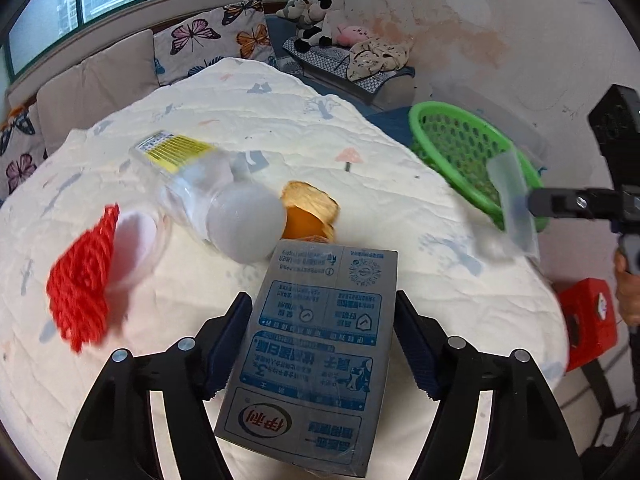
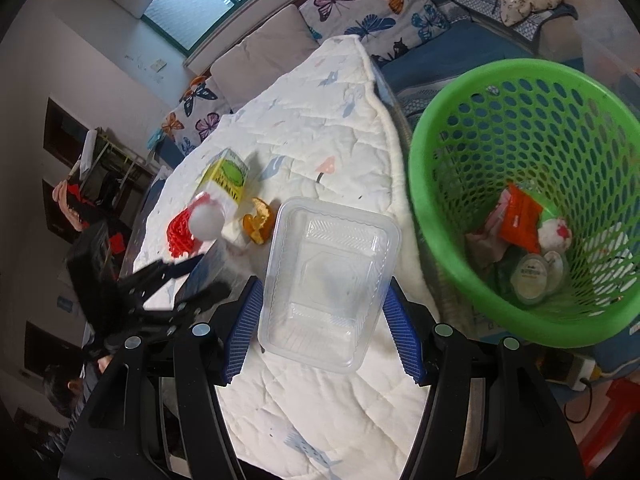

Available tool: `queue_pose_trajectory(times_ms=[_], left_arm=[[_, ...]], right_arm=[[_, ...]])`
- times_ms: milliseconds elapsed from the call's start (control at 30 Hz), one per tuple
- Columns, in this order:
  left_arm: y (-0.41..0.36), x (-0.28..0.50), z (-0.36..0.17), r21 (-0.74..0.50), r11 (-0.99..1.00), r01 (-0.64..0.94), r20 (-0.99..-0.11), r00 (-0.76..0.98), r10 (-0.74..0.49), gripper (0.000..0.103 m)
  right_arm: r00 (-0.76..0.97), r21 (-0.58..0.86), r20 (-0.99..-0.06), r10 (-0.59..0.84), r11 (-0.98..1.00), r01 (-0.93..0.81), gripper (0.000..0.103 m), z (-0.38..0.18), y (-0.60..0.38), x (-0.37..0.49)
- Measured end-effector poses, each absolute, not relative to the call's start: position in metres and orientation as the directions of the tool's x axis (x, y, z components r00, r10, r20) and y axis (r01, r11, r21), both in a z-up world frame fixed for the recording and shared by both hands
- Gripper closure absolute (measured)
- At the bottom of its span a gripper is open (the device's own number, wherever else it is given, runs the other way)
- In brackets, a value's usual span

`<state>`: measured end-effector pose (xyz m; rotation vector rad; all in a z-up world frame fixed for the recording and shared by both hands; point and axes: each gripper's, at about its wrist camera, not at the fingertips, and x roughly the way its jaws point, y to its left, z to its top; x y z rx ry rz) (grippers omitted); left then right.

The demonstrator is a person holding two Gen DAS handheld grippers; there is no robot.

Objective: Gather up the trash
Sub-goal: 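Release the plastic box and milk carton into the basket with both grippers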

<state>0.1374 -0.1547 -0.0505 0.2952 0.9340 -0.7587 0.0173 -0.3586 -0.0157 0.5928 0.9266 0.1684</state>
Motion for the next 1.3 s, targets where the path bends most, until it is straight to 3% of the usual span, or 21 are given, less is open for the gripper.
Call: queue_pose_trajectory(times_ms=[267, 700, 933, 1300], left_arm=[[-0.163, 0.112, -0.022, -0.093, 0.675, 0.732, -0.776, 0.372, -0.51, 0.035], [-0.252, 0.116, 0.015, -0.085, 0.607, 0.79, -0.735, 0.361, -0.573, 0.035], [-0.308, 0.124, 0.015, -0.084, 0.586, 0.806, -0.745, 0.34, -0.574, 0.034], [-0.373, 0.135, 0.002, -0.1, 0.595, 0.797, -0.761, 0.324, -0.562, 0.034]], right_arm=[[0.652, 0.497, -0.705, 0.28, 0.851, 0.171, 0.042, -0.008, -0.395, 0.009], [0.658, 0.324, -0.752, 0.034, 0.888, 0.325, 0.04, -0.029, -0.465, 0.006], [0.663, 0.331, -0.748, 0.019, 0.877, 0.349, 0.028, -0.041, -0.486, 0.001], [0.691, 0.354, -0.722, 0.013, 0.866, 0.354, 0.025, -0.04, -0.5, -0.026]])
